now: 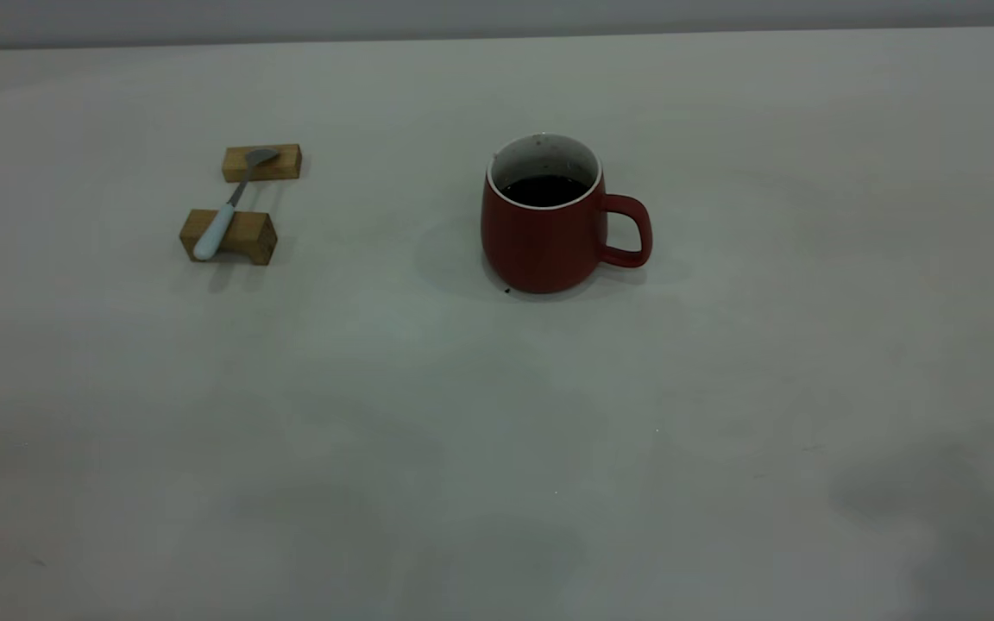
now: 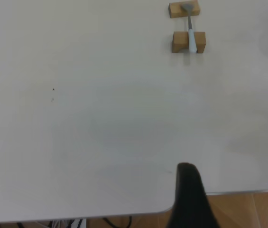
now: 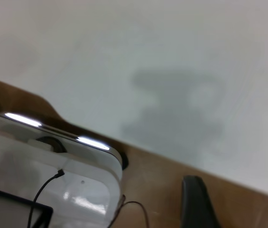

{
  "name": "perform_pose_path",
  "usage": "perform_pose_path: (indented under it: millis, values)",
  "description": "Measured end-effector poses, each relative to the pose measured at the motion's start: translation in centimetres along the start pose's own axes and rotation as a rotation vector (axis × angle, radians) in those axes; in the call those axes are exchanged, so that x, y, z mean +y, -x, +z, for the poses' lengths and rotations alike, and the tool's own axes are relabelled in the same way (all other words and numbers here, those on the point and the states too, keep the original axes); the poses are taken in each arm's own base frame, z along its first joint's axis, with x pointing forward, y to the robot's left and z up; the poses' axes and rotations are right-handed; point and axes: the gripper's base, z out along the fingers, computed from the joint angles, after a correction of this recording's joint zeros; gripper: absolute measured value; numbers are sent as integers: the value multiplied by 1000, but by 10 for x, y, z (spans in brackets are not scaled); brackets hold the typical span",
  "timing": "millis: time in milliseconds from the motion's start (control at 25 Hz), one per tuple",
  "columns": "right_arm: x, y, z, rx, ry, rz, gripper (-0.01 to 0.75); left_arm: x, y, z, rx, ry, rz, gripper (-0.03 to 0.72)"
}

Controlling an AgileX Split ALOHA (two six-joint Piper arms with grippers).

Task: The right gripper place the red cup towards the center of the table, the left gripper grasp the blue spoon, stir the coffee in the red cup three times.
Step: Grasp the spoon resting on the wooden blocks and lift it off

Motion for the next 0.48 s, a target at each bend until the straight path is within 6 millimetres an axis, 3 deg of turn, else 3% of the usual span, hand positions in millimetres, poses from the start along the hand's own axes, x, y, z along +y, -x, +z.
perform_pose_path:
  millis: [160, 240, 320, 480]
  values:
    - [1, -76, -6, -134, -11, 75, 481, 0, 0, 0, 0, 0, 1, 571]
    - [0, -102, -6, -237, -30, 121, 481, 0, 0, 0, 0, 0, 1, 571]
    - [-1, -124, -7, -332, -63, 171, 485, 0, 0, 0, 0, 0, 1, 571]
    - [0, -146, -12, -455, -138, 251, 500, 0, 0, 0, 0, 0, 1, 571]
